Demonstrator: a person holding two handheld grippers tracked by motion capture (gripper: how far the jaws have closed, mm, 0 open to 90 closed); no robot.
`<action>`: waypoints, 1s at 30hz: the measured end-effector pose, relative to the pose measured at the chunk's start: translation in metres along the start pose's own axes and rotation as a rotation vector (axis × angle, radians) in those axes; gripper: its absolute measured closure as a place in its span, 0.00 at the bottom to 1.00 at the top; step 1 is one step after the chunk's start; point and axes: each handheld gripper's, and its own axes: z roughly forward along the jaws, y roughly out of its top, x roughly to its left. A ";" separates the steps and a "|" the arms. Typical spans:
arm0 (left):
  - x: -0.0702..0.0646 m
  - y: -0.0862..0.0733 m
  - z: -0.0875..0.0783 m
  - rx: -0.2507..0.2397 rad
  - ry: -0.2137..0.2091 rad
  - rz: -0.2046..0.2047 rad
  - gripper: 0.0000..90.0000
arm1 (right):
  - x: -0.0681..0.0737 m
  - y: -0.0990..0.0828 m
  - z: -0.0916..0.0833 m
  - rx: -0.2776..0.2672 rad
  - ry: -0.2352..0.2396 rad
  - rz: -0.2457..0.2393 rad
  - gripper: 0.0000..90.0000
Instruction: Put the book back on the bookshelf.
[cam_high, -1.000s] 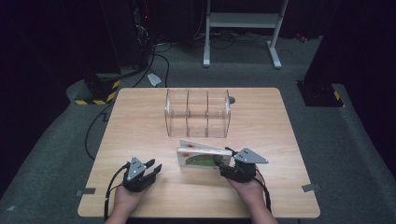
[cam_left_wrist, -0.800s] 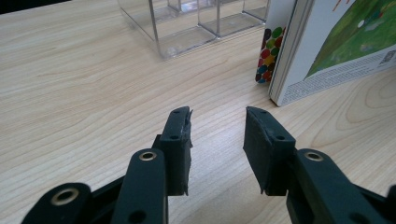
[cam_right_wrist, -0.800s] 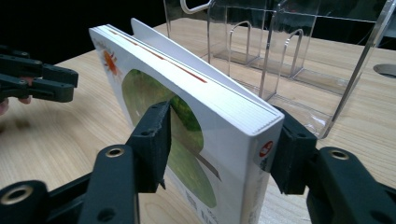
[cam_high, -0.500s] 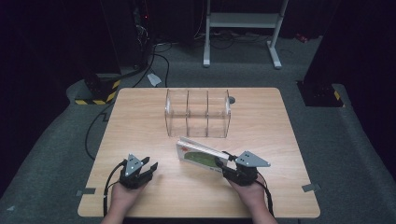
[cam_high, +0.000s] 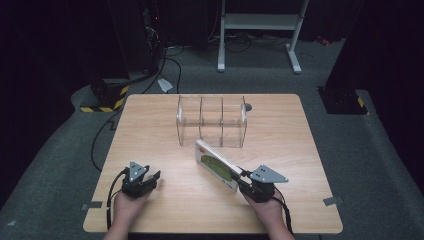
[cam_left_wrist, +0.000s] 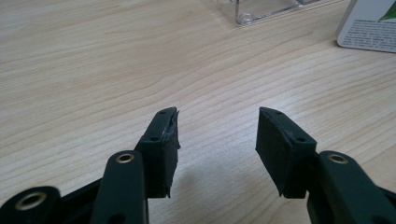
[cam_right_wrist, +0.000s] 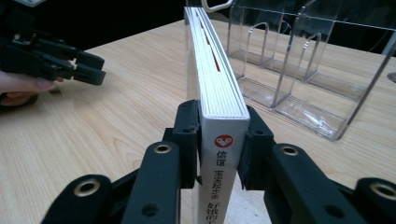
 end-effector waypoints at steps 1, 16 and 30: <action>0.000 0.000 0.001 0.001 0.003 -0.003 0.54 | 0.001 0.000 0.000 0.000 0.003 -0.005 0.82; 0.005 -0.003 0.006 0.040 -0.015 -0.030 0.51 | 0.012 0.006 -0.006 0.002 -0.065 -0.036 0.83; 0.007 -0.002 0.010 0.087 -0.031 -0.037 0.49 | 0.001 0.009 -0.030 -0.017 -0.162 -0.003 0.83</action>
